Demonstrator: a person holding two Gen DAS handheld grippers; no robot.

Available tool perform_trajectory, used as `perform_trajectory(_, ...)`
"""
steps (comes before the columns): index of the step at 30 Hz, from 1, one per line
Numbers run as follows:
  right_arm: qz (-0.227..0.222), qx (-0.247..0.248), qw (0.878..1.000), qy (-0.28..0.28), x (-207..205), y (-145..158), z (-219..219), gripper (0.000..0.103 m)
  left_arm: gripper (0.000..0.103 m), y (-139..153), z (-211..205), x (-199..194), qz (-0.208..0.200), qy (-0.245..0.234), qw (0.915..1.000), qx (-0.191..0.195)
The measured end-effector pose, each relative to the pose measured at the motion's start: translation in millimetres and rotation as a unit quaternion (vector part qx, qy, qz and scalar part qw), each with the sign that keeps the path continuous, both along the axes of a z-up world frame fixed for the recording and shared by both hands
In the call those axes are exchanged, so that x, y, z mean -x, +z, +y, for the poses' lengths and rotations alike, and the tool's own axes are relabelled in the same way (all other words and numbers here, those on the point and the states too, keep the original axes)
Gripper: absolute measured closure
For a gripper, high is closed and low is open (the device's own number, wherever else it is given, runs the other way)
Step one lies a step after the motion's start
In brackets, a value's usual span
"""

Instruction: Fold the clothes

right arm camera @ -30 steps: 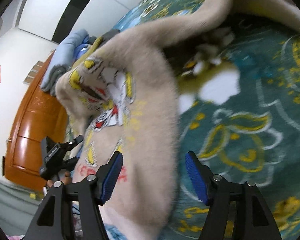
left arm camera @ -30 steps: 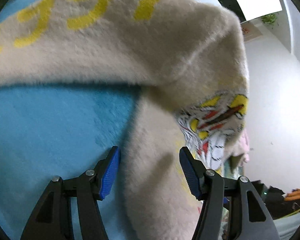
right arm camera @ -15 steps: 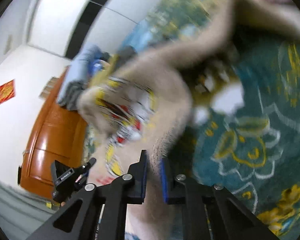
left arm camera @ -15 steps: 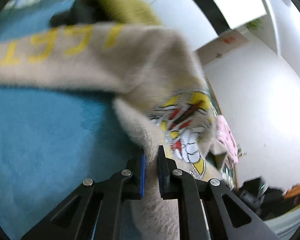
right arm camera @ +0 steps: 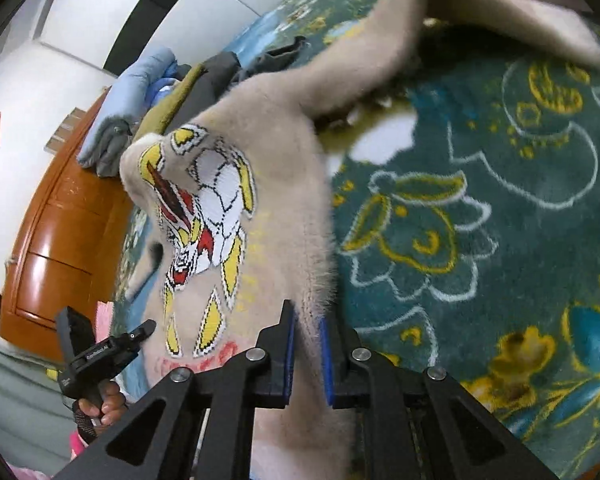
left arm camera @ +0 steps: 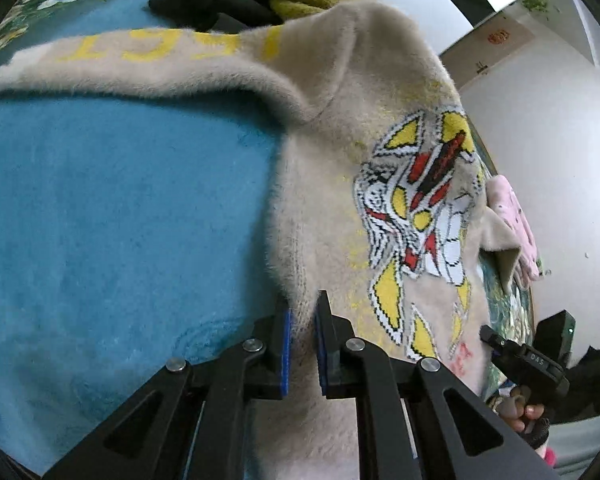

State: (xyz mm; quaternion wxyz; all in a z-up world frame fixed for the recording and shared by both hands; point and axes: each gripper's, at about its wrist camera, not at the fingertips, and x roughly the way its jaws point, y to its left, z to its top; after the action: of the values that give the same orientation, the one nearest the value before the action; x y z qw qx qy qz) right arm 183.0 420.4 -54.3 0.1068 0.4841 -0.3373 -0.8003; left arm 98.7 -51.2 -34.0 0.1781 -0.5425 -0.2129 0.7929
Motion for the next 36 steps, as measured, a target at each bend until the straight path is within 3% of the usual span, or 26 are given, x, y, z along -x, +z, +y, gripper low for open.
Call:
perform_trajectory(5,0.022,-0.027,0.999,0.000,-6.3,22.5,10.2,0.084,0.083,25.9,-6.4,3.2,0.028,-0.014,0.9995,0.003)
perform_trajectory(9,0.044,-0.018,0.998,-0.036,0.2,38.0,34.9,0.059,0.066,51.6,-10.0,27.4,0.075,0.007,0.9971,0.010)
perform_trajectory(13,0.046,0.006,0.995,-0.087,29.7,35.6,57.7,0.048,0.057,81.9,1.0,71.7,0.112,0.022,0.9933,0.018)
perform_trajectory(17,0.038,0.017,0.990,-0.134,63.7,24.7,81.7,0.048,0.043,117.5,21.6,116.3,0.163,0.007,0.9856,0.045)
perform_trajectory(20,0.037,0.033,0.982,-0.184,82.8,19.9,106.1,0.048,0.039,132.1,47.5,151.0,0.189,-0.010,0.9792,0.074)
perform_trajectory(24,0.051,0.046,0.973,-0.222,100.8,22.3,125.1,0.048,0.036,125.1,74.2,194.5,0.172,-0.042,0.9799,0.092)
perform_trajectory(29,0.058,0.083,0.962,-0.255,97.2,17.5,144.4,0.048,0.036,99.6,96.3,218.1,0.114,-0.090,0.9851,0.091)
perform_trajectory(34,0.062,0.135,0.940,-0.308,80.3,5.3,170.2,0.048,0.037,97.2,102.3,213.9,0.124,-0.099,0.9821,0.102)
perform_trajectory(36,0.061,0.156,0.928,-0.331,75.5,0.4,178.6,0.048,0.046,97.2,103.3,212.8,0.129,-0.097,0.9810,0.107)
